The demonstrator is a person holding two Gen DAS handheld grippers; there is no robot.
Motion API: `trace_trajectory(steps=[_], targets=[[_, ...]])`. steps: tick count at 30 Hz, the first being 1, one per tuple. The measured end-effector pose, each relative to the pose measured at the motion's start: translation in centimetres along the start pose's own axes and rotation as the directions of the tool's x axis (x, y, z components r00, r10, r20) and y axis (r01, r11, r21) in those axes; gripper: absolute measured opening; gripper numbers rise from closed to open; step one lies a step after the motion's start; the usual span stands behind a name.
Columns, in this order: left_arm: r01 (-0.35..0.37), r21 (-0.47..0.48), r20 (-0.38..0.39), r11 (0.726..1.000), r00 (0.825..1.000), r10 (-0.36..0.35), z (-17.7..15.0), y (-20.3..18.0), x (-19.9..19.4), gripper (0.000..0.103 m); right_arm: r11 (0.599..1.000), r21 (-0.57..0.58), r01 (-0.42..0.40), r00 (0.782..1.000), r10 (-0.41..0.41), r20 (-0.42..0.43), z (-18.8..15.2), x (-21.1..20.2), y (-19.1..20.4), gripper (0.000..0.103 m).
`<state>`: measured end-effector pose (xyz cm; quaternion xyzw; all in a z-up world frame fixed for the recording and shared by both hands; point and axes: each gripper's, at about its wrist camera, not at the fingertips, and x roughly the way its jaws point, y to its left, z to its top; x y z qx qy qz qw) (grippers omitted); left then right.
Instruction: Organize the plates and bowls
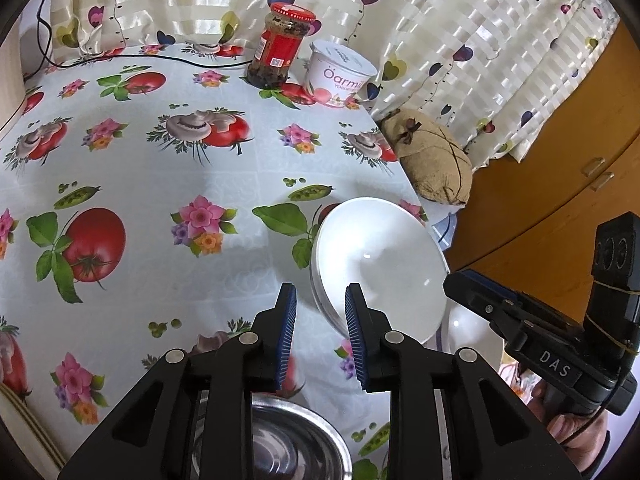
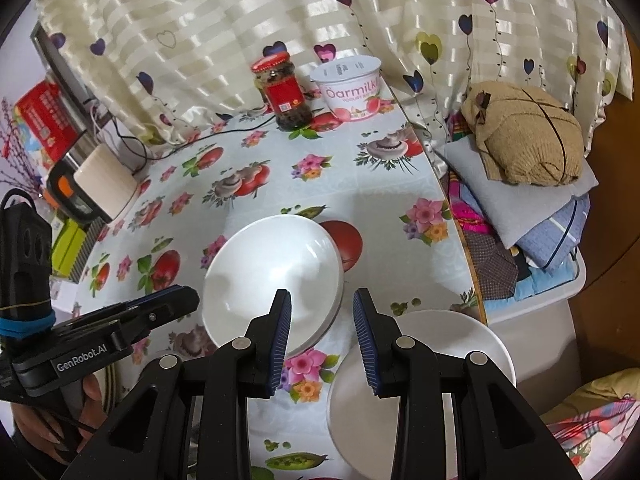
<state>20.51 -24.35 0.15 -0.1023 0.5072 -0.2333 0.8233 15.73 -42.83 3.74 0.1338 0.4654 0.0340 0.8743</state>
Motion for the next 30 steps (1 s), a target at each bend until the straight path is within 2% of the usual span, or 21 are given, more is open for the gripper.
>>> trace_trajectory(steps=[11,15,19,23,30], targets=[[-0.014,0.024,-0.016,1.0,1.0,0.015,-0.1,-0.3,1.2,0.026,1.0,-0.008,0.005,1.0,-0.005,-0.027,-0.1,1.3,-0.3,0.031],[-0.013,0.035,-0.021,0.999,1.0,0.013,-0.1,-0.5,1.4,0.025,1.0,-0.014,0.002,0.999,-0.003,-0.036,-0.2,1.7,-0.1,0.024],[-0.01,0.046,-0.023,0.999,1.0,0.011,-0.1,-0.7,1.5,0.02,1.0,-0.016,-0.003,0.999,0.002,-0.043,-0.3,1.9,-0.1,0.022],[-0.013,0.053,-0.023,0.999,1.0,0.014,-0.1,-0.7,1.5,0.02,1.0,-0.018,-0.007,0.999,0.006,-0.045,-0.3,2.0,0.0,0.018],[-0.013,0.057,-0.022,0.998,1.0,0.015,-0.1,-0.8,1.5,0.019,1.0,-0.016,-0.004,0.999,0.003,-0.042,-0.3,2.0,0.1,0.017]])
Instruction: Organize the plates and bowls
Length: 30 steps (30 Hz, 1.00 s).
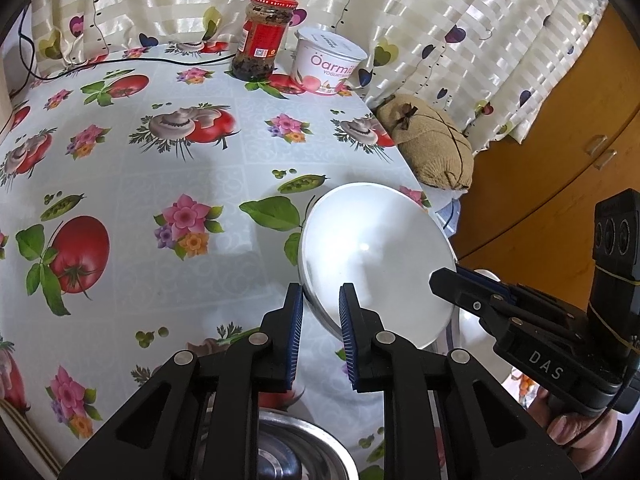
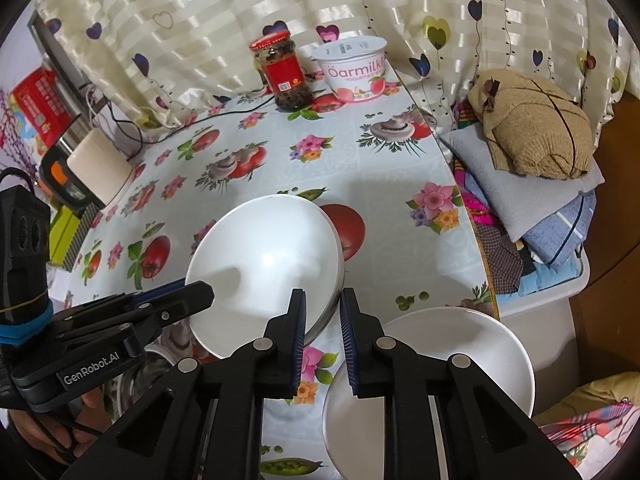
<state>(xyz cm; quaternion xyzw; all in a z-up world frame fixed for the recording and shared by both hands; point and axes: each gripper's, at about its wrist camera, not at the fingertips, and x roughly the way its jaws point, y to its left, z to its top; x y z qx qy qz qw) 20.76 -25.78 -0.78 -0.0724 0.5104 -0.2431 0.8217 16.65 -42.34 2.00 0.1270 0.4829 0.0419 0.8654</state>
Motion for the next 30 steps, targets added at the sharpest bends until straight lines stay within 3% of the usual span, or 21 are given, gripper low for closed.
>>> trace_trajectory(steps=[16,30], targets=[[-0.001,0.005,0.009,1.0,1.0,0.001,0.1,-0.1,-0.3,0.018,1.0,0.007,-0.005,1.0,0.005,0.001,0.3,0.1,-0.1,0.017],[-0.004,0.006,0.045,1.0,0.999,0.003,-0.2,-0.2,-3.0,0.018,1.0,-0.01,-0.02,0.999,0.02,0.039,0.3,-2.1,1.1,0.017]])
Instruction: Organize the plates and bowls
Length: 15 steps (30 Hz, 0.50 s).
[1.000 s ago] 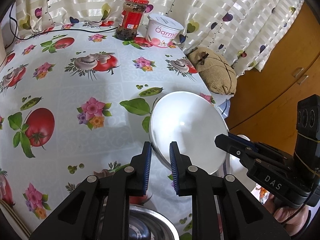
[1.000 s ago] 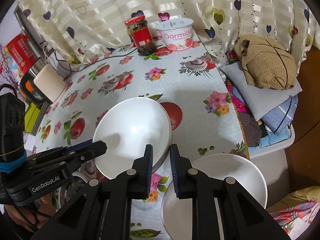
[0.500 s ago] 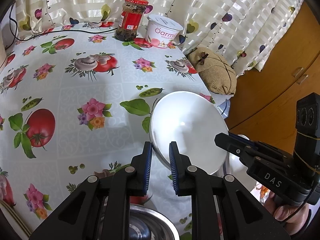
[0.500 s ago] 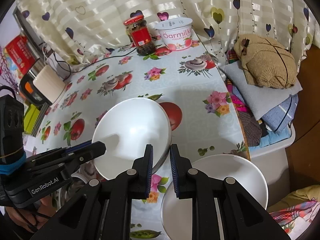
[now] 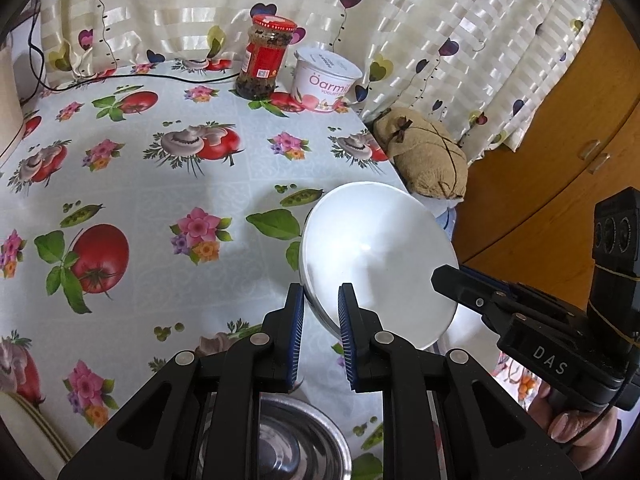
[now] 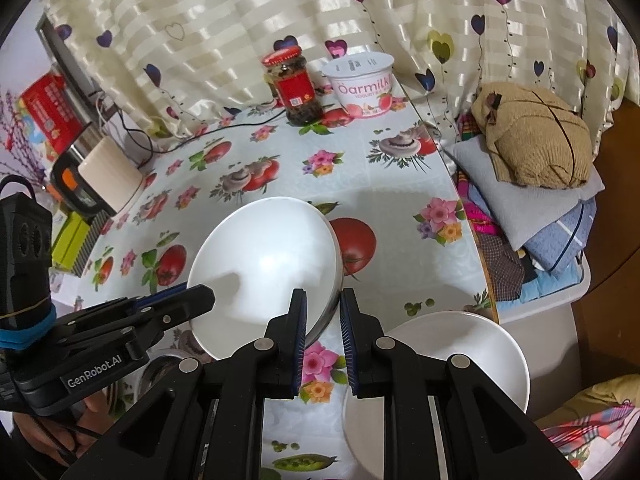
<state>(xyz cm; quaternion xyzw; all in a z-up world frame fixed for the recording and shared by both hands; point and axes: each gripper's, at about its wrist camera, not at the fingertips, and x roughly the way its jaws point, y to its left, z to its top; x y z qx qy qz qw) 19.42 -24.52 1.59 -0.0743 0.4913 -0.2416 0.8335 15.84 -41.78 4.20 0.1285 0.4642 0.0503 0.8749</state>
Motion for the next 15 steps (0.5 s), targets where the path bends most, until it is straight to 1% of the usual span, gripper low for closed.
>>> trace_trajectory(steps=[15], targets=[[-0.009,-0.005,0.045,1.0,0.999,0.009,-1.1,0.1,-3.8,0.018,0.999,-0.033,-0.014,0.999,0.015,0.037,-0.7,-2.8,2.8,0.017]])
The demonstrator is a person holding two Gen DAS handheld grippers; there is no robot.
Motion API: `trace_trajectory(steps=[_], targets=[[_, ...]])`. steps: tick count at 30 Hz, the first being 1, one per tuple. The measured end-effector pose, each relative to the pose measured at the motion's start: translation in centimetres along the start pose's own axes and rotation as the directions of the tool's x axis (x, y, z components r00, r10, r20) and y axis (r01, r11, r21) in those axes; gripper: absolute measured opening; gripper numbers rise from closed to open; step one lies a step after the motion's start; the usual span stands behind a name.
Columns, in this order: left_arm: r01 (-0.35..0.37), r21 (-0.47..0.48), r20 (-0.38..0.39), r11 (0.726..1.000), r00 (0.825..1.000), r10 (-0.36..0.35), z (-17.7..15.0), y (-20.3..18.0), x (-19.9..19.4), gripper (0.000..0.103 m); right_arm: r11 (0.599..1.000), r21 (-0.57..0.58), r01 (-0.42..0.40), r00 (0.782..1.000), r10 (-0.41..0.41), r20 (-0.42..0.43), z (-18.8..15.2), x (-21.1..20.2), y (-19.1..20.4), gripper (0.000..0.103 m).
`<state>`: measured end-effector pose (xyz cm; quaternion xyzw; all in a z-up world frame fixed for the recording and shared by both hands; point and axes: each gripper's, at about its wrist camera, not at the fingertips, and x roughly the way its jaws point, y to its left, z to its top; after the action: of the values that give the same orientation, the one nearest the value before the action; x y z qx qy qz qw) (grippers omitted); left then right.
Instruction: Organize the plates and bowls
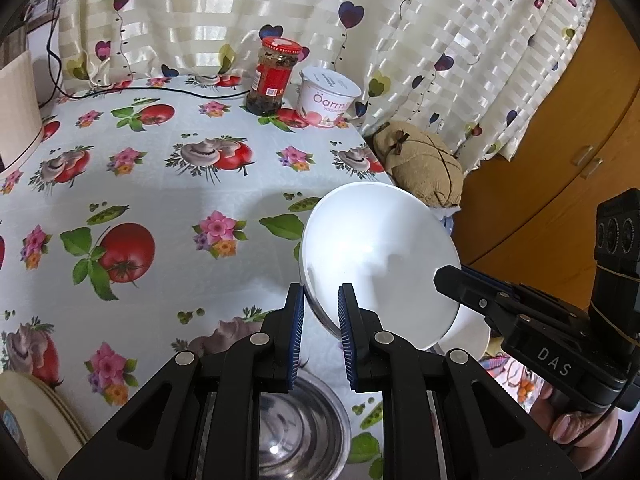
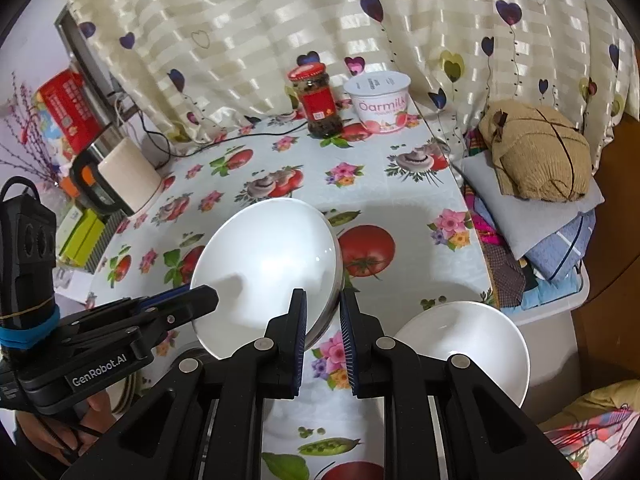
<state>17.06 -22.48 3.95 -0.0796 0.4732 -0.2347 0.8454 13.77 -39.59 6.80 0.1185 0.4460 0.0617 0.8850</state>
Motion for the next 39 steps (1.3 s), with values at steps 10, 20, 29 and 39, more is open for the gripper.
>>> trace_trajectory(steps=[10,20,29,39], targets=[[-0.019,-0.007,0.02,1.0,1.0,0.019,-1.2,0.5,-2.5,0.018,1.0,-0.025,-0.013,1.0,0.014,0.013,-0.7,-1.4,2.2,0.017],[-0.038,-0.016,0.034,0.999,0.999,0.039,-2.6,1.2,-4.8,0.018,0.998,-0.049,-0.035,0.999,0.036,0.018,-1.8,-2.5,4.4,0.017],[-0.056,-0.021,0.028,0.998,0.998,0.056,-4.0,1.7,-5.9,0.018,0.997,-0.056,-0.055,0.998,0.056,0.009,-3.0,-2.9,5.6,0.017],[-0.079,-0.031,0.004,0.996,0.997,0.079,-5.7,2.3,-6.3,0.018,0.995,-0.06,-0.076,0.997,0.075,-0.015,-4.5,-2.7,6.3,0.017]])
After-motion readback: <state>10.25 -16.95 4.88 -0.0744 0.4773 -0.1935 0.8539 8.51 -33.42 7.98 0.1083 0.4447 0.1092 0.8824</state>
